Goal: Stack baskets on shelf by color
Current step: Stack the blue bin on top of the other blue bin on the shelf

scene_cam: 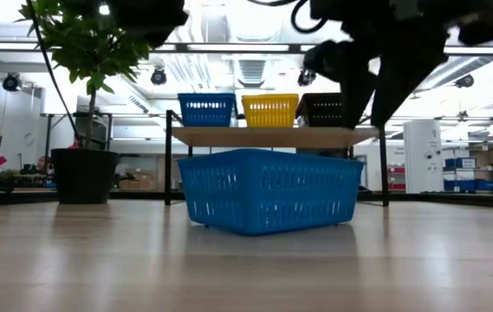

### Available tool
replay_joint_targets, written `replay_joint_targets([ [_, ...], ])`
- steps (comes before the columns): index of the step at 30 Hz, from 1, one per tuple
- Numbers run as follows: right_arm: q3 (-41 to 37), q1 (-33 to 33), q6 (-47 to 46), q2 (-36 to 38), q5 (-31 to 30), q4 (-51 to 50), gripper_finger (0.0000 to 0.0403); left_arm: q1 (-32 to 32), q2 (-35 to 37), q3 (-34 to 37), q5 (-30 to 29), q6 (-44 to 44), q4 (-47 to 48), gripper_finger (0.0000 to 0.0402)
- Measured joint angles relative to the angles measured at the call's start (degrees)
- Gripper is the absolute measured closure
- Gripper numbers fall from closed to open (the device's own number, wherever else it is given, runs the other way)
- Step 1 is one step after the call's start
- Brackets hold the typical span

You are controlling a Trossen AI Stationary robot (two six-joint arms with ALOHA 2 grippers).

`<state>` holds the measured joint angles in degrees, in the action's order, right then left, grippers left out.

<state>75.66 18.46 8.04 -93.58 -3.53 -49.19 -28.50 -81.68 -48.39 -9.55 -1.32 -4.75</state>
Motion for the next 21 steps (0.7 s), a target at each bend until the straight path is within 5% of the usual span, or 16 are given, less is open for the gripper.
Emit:
replay_joint_targets([
  [6, -0.96, 1.69, -2.77, 4.73, -1.14, 0.95, 0.0257, -1.33, -4.85, -7.6, -0.94, 1.59, 11.21, 0.0258],
  [14, -4.57, 6.48, -2.59, 9.62, -11.17, 7.36, 0.0259, -2.04, -10.59, -20.07, 1.63, 2.37, 28.78, 0.0258],
  [21, -10.63, 7.43, 2.72, 15.24, -13.05, 19.73, 0.0268, -2.0, -11.16, -19.49, 1.69, 1.48, 32.85, 0.0258],
])
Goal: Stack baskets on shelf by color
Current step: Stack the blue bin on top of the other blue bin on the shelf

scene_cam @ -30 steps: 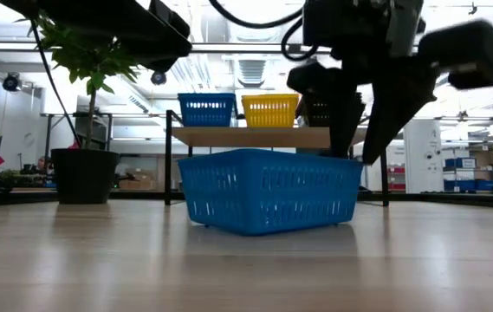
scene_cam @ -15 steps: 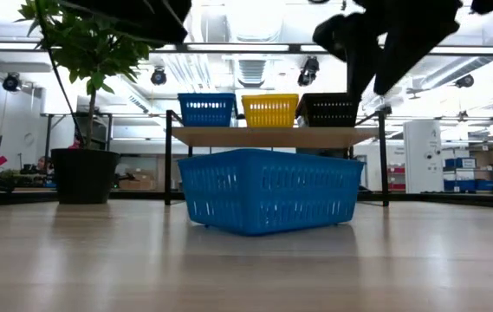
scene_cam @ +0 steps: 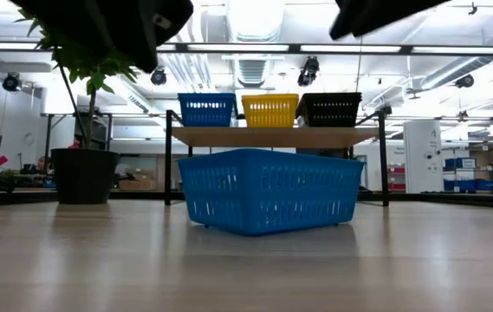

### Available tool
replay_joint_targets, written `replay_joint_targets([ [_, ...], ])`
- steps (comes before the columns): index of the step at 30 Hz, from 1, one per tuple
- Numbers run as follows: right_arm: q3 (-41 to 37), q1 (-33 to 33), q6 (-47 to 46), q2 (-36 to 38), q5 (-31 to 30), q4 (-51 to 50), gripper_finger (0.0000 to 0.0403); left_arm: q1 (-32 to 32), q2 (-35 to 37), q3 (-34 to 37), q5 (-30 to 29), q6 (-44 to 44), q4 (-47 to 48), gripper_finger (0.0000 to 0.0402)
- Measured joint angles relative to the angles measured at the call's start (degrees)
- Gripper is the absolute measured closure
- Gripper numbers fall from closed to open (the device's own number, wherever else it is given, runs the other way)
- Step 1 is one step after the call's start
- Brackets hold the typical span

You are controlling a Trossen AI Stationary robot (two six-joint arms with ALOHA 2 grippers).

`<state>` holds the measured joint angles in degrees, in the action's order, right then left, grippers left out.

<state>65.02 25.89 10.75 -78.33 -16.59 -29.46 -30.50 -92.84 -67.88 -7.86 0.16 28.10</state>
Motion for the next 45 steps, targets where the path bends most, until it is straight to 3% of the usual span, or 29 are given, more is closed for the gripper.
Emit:
replay_joint_targets([
  [14, -12.67, 0.0, 2.27, 9.34, 0.03, 16.43, 0.0273, 0.02, 0.0, 2.06, -2.79, -1.99, -3.61, 0.0258],
  [18, -13.08, 0.0, 1.27, 9.05, 0.01, 16.76, 0.0272, 0.54, 0.0, 2.85, -5.88, -4.42, -5.24, 0.0258],
  [25, -13.76, 0.0, 1.23, 8.9, 0.03, 18.1, 0.0273, 3.8, 0.02, 7.65, -5.92, -10.03, -15.98, 0.0258],
  [35, -13.76, 0.0, 0.78, 8.9, 0.03, 18.19, 0.0274, 7.9, 0.04, 15.56, -0.15, -11.47, -27.55, 0.0258],
  [45, -13.76, -0.02, 1.1, 8.9, 0.03, 18.21, 0.0274, 8.74, -0.16, 20.26, 0.39, -11.07, -36.48, 0.0279],
])
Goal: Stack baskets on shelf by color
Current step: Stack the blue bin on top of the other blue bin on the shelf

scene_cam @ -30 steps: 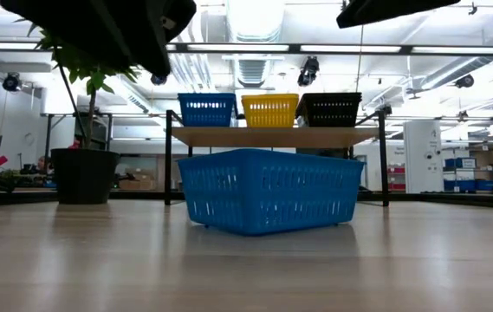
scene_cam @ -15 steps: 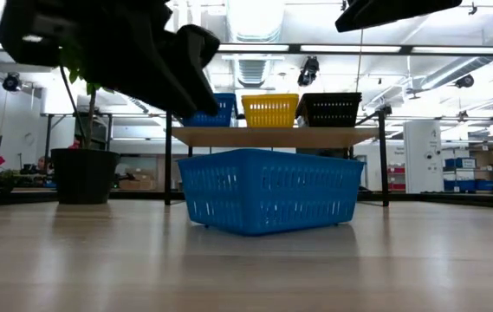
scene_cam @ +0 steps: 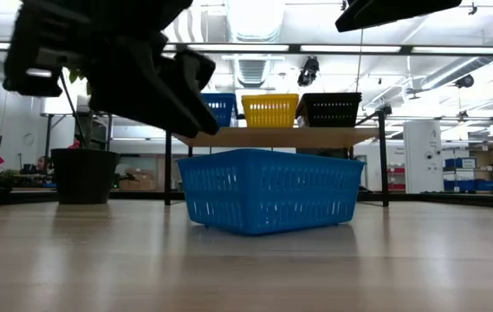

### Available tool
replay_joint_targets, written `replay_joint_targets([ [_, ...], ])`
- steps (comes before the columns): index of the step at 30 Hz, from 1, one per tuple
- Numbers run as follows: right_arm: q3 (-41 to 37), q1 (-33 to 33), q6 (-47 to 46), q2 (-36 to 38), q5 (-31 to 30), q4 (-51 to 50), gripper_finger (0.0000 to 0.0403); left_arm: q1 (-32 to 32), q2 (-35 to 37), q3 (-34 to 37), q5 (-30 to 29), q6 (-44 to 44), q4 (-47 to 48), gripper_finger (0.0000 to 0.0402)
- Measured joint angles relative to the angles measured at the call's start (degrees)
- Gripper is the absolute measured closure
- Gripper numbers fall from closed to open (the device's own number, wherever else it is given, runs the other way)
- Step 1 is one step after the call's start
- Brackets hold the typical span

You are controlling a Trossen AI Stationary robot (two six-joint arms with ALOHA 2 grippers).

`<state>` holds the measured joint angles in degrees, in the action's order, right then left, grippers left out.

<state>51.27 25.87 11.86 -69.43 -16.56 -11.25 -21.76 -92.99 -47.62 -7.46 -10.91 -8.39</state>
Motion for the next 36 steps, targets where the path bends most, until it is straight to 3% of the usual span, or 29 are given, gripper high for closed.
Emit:
replay_joint_targets([
  [10, -0.46, 0.0, -0.35, -0.02, 0.0, 0.09, 0.028, 0.81, -7.56, -1.95, 3.04, -0.1, -3.39, 0.0316],
  [15, -0.72, 0.0, -0.57, -0.02, -0.01, 0.6, 0.028, 0.93, -8.24, -2.51, 3.08, 0.08, -3.68, 0.0333],
  [20, -0.72, 0.0, -0.4, -0.02, 0.0, 0.97, 0.028, 0.92, -8.05, -2.63, 3.37, 0.06, -3.41, 0.0389],
  [24, -0.72, 0.0, -0.34, -0.02, -0.02, 1.03, 0.028, 0.84, -7.24, -3.1, 2.41, 0.04, -2.94, 0.0398],
  [36, -0.72, 0.0, 1.03, -0.02, -0.02, 0.81, 0.028, -0.5, 2.1, -11.42, -5.07, 0.13, 17.56, 0.0401],
])
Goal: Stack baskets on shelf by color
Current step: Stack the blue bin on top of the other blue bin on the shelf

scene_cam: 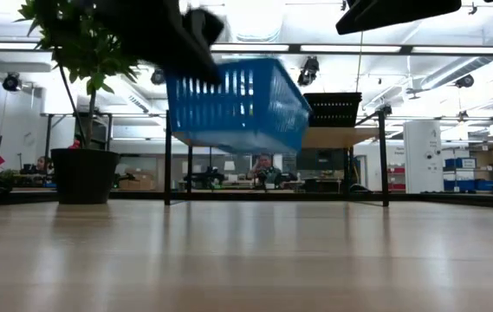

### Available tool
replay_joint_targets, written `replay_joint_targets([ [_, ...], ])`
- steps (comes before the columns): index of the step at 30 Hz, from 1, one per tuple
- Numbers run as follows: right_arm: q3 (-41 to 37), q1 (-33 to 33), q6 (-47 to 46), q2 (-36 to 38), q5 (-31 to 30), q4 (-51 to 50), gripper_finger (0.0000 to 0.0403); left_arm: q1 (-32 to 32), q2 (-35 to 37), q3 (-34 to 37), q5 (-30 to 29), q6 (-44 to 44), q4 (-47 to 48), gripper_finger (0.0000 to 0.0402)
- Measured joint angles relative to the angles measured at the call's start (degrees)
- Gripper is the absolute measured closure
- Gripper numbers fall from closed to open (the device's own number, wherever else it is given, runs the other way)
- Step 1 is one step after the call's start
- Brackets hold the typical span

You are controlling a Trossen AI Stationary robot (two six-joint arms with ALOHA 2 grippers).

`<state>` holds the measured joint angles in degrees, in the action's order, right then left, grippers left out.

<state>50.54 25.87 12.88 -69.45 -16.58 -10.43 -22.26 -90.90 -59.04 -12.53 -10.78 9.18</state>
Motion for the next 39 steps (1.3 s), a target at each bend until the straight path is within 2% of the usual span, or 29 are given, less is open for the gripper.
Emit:
replay_joint_targets([
  [8, 0.0, 0.0, 1.06, 0.0, 0.0, -0.12, 0.028, -0.57, 6.45, -7.72, -0.68, 1.37, 7.19, 0.0401],
  [15, 0.0, -0.02, 1.27, 0.0, 0.0, -0.7, 0.028, 0.28, 10.82, -15.04, -9.75, 0.53, 21.36, 0.0401],
  [17, 0.0, -0.02, 1.27, 0.0, 0.0, -1.15, 0.028, 1.19, 11.82, -16.37, -12.04, -0.6, 24.64, 0.0401],
  [25, 0.0, 0.0, 0.61, 0.02, 0.0, -1.67, 0.028, 9.03, 16.55, -18.7, -13.31, -5.62, 27.49, 0.0401],
  [28, 0.0, -0.02, 0.59, 0.02, 0.0, -1.74, 0.028, 13.81, 17.97, -18.61, -11.82, -6.59, 27.43, 0.0401],
  [33, 0.0, -0.02, -0.42, 0.02, 0.0, -2.93, 0.028, 22.71, 17.99, -18.54, -3.86, -8.21, 27.46, 0.0401],
  [39, 0.0, -0.02, -0.92, 0.02, 0.0, -3.33, 0.028, 29.99, 17.06, -18.45, -2.14, -11.12, 27.5, 0.0401],
])
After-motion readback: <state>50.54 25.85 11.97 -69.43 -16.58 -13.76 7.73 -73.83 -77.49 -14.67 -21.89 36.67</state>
